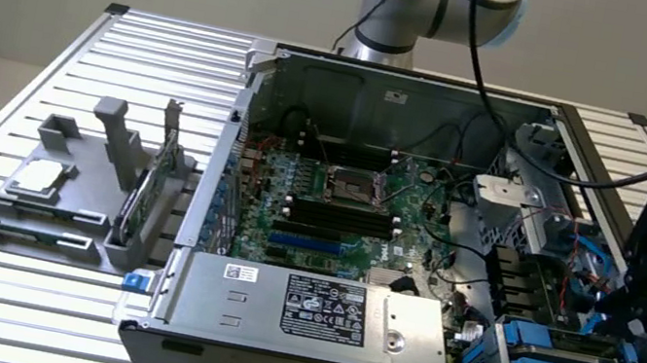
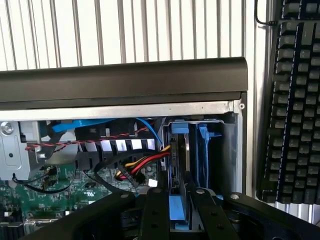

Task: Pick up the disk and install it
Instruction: 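Insert the first disk wire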

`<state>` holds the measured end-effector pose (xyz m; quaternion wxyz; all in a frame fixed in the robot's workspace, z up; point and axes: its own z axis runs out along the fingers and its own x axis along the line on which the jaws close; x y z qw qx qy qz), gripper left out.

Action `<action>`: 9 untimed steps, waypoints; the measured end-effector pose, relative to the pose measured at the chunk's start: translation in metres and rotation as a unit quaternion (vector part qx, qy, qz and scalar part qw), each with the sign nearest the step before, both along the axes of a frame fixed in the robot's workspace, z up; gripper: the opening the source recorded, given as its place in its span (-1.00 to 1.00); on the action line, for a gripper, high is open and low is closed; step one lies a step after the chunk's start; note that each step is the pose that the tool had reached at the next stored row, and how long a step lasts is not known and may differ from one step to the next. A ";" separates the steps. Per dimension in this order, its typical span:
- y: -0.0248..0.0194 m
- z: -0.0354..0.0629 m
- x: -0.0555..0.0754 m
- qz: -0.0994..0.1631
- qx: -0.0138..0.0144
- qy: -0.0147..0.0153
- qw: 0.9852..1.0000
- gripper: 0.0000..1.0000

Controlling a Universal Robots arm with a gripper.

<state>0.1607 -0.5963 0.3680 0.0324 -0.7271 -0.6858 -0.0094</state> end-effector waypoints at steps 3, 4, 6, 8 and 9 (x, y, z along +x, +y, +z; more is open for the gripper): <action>0.0001 0.0051 -0.001 0.000 0.000 0.000 1.000 -0.51; 0.0003 0.0067 -0.001 0.000 0.000 0.000 1.000 -0.51; 0.0009 0.0093 -0.003 0.000 0.000 0.000 1.000 -0.51; 0.0016 0.0111 -0.006 0.000 0.000 0.000 1.000 -0.51; 0.0020 0.0117 -0.007 0.000 0.000 0.000 1.000 -0.51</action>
